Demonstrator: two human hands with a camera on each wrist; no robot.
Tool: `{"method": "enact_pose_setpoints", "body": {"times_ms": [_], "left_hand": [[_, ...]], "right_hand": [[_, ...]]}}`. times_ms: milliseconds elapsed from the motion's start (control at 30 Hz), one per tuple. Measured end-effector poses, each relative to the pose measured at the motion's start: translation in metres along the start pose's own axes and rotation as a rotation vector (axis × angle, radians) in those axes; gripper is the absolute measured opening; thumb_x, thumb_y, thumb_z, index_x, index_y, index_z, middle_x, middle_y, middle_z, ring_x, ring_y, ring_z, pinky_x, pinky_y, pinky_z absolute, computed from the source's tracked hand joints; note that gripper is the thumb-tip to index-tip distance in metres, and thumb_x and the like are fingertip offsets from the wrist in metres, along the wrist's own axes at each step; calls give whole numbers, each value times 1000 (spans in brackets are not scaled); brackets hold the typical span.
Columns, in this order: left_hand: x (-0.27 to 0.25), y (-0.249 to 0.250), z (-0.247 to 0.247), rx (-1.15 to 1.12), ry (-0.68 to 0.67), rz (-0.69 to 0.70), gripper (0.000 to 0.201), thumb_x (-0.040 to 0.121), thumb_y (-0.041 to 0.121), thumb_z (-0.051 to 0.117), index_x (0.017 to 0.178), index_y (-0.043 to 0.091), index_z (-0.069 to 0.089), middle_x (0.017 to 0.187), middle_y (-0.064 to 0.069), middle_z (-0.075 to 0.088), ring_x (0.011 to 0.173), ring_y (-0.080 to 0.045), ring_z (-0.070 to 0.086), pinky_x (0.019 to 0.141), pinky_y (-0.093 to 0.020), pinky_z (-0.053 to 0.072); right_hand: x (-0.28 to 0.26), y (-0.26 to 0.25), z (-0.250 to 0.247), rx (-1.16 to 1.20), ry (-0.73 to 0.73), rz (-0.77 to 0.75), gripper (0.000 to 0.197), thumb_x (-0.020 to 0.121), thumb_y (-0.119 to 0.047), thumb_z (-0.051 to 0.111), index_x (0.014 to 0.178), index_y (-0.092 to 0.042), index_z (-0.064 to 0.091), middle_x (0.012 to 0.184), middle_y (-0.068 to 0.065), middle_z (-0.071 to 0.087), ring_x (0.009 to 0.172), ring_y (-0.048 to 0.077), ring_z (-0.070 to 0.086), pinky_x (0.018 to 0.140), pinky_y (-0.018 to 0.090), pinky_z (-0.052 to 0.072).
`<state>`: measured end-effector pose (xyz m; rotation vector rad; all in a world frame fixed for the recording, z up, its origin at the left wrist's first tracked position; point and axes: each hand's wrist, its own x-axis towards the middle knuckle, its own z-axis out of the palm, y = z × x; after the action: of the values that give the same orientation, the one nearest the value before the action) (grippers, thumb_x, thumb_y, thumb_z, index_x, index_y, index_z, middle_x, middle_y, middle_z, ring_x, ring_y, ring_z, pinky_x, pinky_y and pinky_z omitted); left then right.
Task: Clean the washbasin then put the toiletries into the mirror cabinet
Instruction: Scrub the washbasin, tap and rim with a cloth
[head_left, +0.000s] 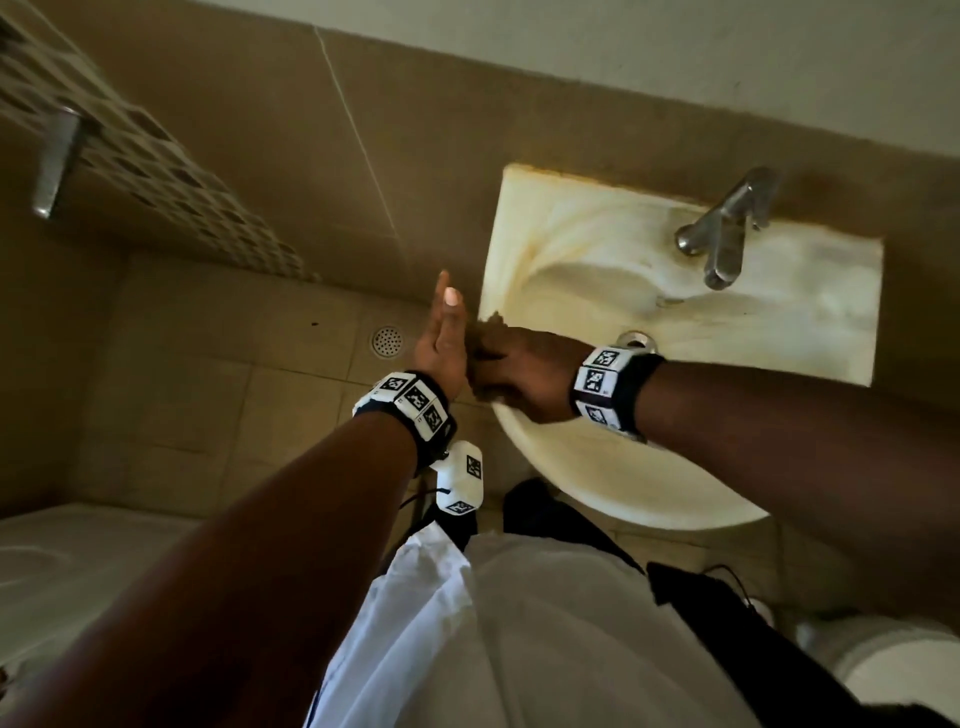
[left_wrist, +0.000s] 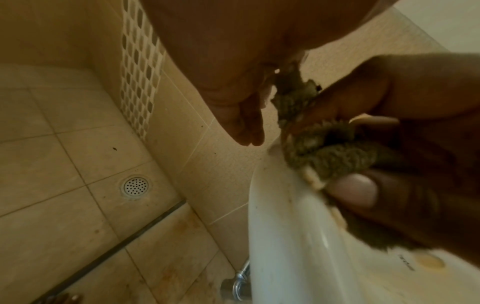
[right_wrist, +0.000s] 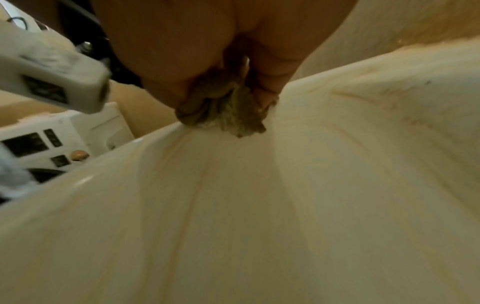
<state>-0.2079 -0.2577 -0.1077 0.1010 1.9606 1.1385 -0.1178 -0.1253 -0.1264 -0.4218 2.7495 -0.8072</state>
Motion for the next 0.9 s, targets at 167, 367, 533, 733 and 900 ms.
{"method": "enact_pose_setpoints", "body": {"times_ms": [167, 367, 533, 733, 900], "left_hand": [[5, -27, 8, -167, 2, 24, 94, 64, 103, 31, 146, 56, 39, 153, -2, 50, 140, -21, 49, 117, -46, 38], [-27, -23, 21, -111, -14, 30, 57, 106, 57, 28, 140, 24, 59, 123, 5, 59, 124, -15, 55, 94, -10, 40], [-51, -47, 46, -189, 66, -18, 68, 102, 65, 25, 141, 21, 59, 137, -7, 64, 129, -21, 57, 98, -23, 43], [-74, -82, 75, -234, 156, -20, 88, 82, 91, 32, 145, 34, 54, 136, 4, 64, 129, -17, 57, 110, -43, 46], [-86, -89, 92, -269, 226, 20, 84, 92, 79, 34, 145, 17, 55, 130, -4, 67, 125, -21, 61, 107, -39, 49]], "right_hand": [[31, 28, -26, 8, 200, 476, 31, 85, -26, 56, 115, -27, 63, 123, 7, 54, 101, 29, 60, 87, 31, 48], [6, -7, 7, 85, 198, 529, 30, 86, -37, 53, 114, -32, 60, 109, 1, 50, 86, 21, 54, 79, 33, 48], [-78, -58, 55, 124, 106, 450, 36, 92, -22, 61, 128, -22, 57, 122, 7, 55, 99, 26, 58, 81, 33, 49], [-206, -51, 73, 70, 14, 368, 12, 93, -28, 58, 105, -27, 60, 104, 1, 56, 88, 28, 57, 73, 33, 46], [-156, -67, 81, 29, 148, 383, 37, 94, -22, 60, 131, -22, 57, 137, 9, 55, 113, 34, 59, 93, 31, 45]]}}
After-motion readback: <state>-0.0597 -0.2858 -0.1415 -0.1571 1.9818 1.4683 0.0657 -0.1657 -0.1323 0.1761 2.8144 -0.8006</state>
